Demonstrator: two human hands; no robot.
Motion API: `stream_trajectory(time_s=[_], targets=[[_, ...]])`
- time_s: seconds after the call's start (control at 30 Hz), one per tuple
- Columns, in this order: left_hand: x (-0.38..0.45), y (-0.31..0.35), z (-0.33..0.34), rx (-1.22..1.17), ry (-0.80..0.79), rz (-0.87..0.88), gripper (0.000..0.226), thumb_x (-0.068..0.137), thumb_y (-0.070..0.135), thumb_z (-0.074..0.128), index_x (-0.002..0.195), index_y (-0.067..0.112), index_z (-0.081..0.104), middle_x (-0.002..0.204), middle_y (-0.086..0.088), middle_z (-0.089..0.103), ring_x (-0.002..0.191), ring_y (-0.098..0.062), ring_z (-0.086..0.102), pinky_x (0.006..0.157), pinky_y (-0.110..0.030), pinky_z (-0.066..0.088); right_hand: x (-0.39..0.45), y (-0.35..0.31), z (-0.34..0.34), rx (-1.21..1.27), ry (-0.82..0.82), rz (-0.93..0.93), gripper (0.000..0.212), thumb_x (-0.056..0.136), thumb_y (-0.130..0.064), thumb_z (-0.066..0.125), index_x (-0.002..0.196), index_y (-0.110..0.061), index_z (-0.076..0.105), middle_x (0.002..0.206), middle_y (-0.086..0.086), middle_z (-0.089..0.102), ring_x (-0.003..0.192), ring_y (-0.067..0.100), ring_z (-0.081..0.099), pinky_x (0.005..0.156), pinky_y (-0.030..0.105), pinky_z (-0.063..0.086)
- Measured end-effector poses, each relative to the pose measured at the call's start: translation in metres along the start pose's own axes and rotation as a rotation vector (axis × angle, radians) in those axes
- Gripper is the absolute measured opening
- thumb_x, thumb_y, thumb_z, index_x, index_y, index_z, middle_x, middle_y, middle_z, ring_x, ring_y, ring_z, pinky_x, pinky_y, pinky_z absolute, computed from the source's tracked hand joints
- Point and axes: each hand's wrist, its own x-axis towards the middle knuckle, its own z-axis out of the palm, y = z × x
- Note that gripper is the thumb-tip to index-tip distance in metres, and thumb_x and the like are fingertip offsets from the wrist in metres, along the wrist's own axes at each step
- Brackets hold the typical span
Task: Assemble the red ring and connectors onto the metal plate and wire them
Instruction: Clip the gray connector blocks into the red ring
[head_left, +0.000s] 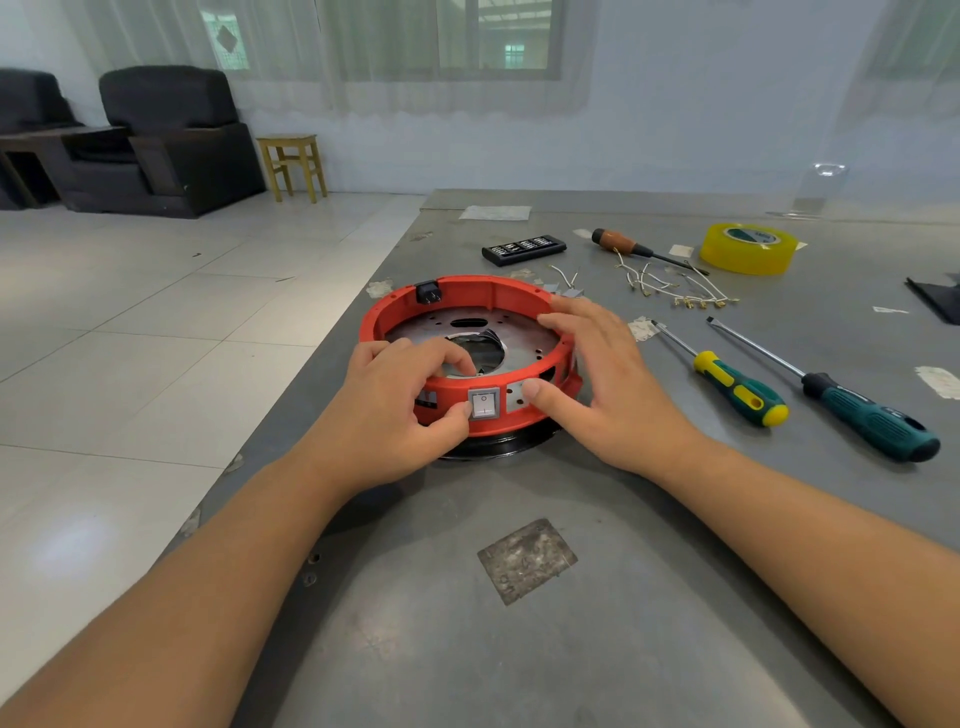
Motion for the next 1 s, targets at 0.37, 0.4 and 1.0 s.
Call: stream_trajectory(time_s=[0.37,0.4,1.0], targets=[[-0.001,0.019,0.0,0.248,0.136,0.018,0.04,0.095,0.052,0.043,0.112,0.031,0.073,0.108,0.015,0.065,0.108,-0.015,0.056,0.102,-0.04,0.025,0.008,0.008,0.008,0.345,0.014,0.186,0.043,0.105,-0.03,0.054,0.147,-0.024,0.049,0.152,-0.012,0.041,0.138,-0.002,0.044,0.102,0.002,0.036],[0.0,0.019,0.001,0.232,0.146,-0.005,0.036,0.095,0.047,0.046,0.113,0.031,0.073,0.108,0.015,0.065,0.109,-0.014,0.057,0.102,-0.039,0.024,0.013,0.014,0.01,0.341,0.056,0.264,0.039,0.106,-0.027,0.053,0.145,-0.023,0.051,0.147,-0.008,0.045,0.132,0.003,0.052,0.093,-0.001,0.038],[0.007,0.014,0.011,0.194,0.143,-0.108,0.032,0.092,0.046,0.043,0.106,0.034,0.069,0.101,0.017,0.063,0.101,-0.009,0.05,0.104,-0.036,0.021,0.125,0.101,0.045,-0.153,0.062,0.72,0.044,0.095,-0.034,0.069,0.131,-0.009,0.06,0.132,0.017,0.062,0.123,0.034,0.057,0.101,0.04,0.048]])
